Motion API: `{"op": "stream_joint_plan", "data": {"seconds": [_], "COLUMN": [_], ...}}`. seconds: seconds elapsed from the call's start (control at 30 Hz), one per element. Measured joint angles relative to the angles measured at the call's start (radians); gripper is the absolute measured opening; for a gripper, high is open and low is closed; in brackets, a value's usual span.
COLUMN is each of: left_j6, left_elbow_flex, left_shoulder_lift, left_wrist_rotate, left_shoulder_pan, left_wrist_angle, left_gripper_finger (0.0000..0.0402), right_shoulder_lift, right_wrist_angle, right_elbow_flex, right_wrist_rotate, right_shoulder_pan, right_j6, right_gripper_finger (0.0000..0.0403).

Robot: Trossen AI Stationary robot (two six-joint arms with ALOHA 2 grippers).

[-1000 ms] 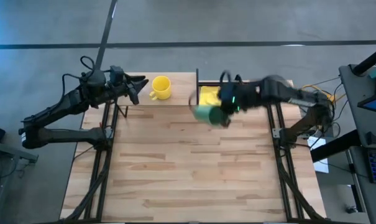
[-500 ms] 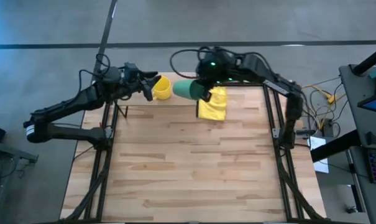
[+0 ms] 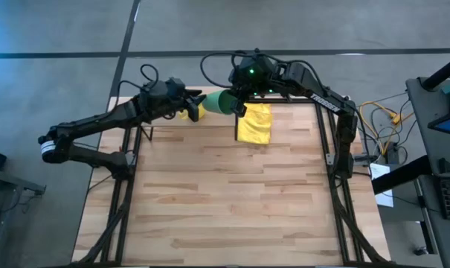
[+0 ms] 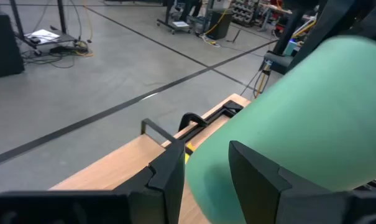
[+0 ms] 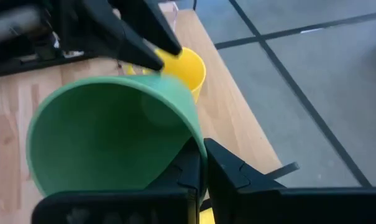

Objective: Stack small to large cups/mugs on shelf
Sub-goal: Put the green cup on the shelf

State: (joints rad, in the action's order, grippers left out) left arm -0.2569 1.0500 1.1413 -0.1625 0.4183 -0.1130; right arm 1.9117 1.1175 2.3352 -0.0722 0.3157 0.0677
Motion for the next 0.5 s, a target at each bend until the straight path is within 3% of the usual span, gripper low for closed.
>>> {"op": "stream_joint_plan", "data": {"seconds": [0.23, 0.5], "left_j6": [-0.008, -0.034], "left_elbow_flex": [-0.001, -0.002], "left_shoulder_lift": [0.056, 0.066], "left_wrist_rotate": [0.055, 0.103], "left_shoulder_pan": [0.000, 0.000], "left_wrist_angle": [0.109, 0.111], "left_gripper_finger": [0.0111, 0.0111], "right_shoulder_lift": [-0.019, -0.019], "right_wrist_angle": [-0.002, -0.005], "right_elbow_flex": [0.002, 0.002], "right_wrist_rotate": [-0.003, -0.003], "right_shoulder_pan": [0.002, 0.002], "right_j6": [-0.005, -0.006], "right_gripper_finger": [0.0009, 0.0009]}}
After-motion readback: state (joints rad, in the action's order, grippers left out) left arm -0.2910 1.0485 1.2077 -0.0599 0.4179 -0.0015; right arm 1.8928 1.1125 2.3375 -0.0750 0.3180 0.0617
